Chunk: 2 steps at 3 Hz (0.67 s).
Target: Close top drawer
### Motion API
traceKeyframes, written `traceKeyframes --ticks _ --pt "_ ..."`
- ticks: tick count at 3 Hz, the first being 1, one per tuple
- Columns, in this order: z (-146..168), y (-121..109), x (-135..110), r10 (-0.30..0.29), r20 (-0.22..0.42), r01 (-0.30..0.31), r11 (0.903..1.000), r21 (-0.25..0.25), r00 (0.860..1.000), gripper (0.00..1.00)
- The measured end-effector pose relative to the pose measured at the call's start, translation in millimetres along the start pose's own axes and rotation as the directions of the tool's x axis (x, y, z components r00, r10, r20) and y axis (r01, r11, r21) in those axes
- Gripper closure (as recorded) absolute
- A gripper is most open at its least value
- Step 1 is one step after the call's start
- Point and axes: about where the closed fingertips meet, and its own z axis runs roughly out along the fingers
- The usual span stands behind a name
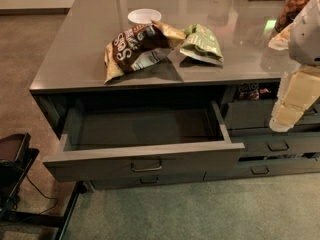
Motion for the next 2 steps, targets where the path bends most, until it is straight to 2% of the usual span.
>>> traceKeyframes --ticks 1,2 --pt "0.0 0.0 0.0 0.000 0.000 0.000 1.0000 0.000 1.000 0.00" --pt "3.7 1.7 -0.9 -0.002 0.014 0.002 1.0000 0.003 1.000 0.19"
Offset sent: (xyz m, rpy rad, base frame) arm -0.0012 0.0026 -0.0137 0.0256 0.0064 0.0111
